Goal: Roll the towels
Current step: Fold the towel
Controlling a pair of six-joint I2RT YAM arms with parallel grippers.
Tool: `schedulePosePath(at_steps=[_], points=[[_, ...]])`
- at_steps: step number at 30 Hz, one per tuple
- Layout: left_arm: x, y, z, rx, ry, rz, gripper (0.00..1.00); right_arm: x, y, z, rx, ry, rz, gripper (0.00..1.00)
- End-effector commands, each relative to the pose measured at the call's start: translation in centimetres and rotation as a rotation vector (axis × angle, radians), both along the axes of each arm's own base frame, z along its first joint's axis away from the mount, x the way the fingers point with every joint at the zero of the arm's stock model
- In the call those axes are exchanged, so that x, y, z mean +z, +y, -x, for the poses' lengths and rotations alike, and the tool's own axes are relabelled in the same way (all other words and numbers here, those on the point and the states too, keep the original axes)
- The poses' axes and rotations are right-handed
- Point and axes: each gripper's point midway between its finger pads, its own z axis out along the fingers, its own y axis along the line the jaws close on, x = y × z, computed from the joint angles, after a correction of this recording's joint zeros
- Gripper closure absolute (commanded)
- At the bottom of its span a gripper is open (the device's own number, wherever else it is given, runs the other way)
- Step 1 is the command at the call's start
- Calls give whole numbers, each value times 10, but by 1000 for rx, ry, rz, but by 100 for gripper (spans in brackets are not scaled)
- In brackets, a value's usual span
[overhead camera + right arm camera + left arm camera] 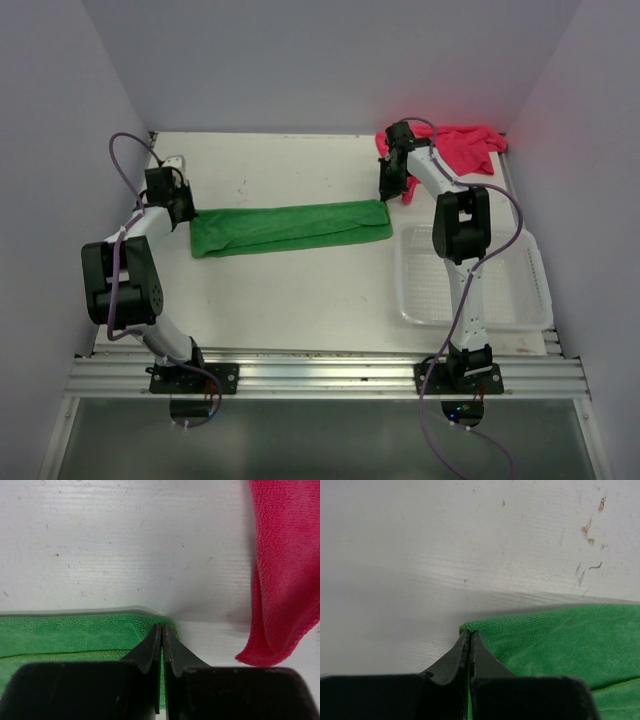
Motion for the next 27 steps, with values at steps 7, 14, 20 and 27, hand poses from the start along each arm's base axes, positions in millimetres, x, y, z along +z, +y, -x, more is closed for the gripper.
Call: schedulePosePath(at_steps=[7, 14, 20, 27], points=[[19, 5, -8, 11, -65, -10, 100, 35, 4, -2, 16, -63, -27, 100], [38, 2, -7, 12, -121, 0, 100, 80, 2, -4, -10, -178, -53, 100], [66, 0, -10, 10, -186, 11, 100, 115, 4, -5, -38, -269, -106, 100], [90, 4, -9, 30, -239, 6, 100, 144, -9, -2, -75, -328, -133, 100]])
